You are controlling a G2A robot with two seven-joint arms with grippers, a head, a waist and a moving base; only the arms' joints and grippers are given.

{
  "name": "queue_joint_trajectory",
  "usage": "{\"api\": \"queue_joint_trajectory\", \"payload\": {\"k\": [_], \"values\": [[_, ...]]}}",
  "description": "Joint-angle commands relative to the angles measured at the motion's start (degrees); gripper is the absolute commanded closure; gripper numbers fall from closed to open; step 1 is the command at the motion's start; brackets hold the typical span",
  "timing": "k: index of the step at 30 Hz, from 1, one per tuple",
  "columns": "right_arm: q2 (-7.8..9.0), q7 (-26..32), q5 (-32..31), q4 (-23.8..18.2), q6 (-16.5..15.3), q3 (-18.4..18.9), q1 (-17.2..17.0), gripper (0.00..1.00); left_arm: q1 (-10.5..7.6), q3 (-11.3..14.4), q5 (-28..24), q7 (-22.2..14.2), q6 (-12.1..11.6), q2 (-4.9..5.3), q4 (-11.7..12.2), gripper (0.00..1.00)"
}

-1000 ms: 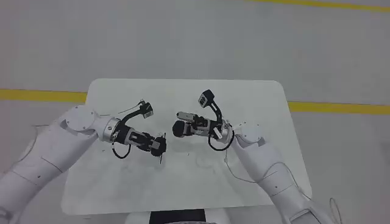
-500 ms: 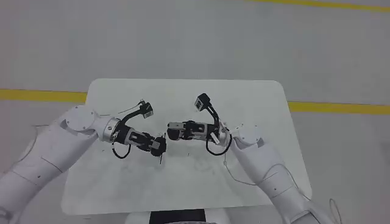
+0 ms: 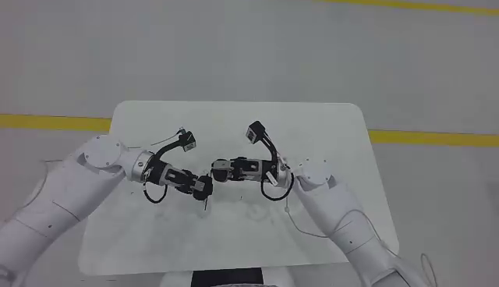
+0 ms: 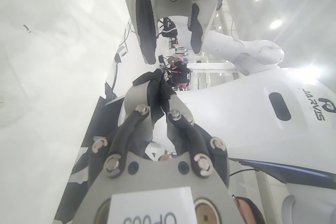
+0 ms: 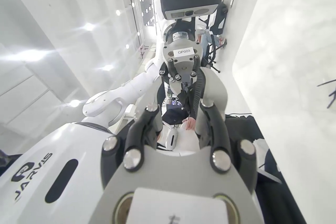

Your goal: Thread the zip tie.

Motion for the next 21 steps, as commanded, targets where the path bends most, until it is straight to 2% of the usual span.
{"api": "queue_joint_trajectory", "payload": {"k": [1, 8, 19, 21], "values": [[-0.03, -0.09, -0.06, 0.13, 0.02, -0.18, 0.13, 0.75, 0.00, 0.00, 0.00, 0.00, 0.00, 0.00, 0.00, 1.00], [-0.14, -0.88, -0.59, 0.48, 0.34, -0.75, 0.61, 0.82, 0.00, 0.00, 0.00, 0.00, 0.00, 0.00, 0.00, 1.00], [-0.10, 0.32, -0.14, 0.41, 0.04, -1.08, 0.78, 0.82, 0.00, 0.00, 0.00, 0.00, 0.00, 0.00, 0.00, 1.00], [-0.07, 0.49, -0.31, 0.32, -0.02, -1.13, 0.80, 0.86, 0.00, 0.00, 0.00, 0.00, 0.00, 0.00, 0.00, 1.00]]}}
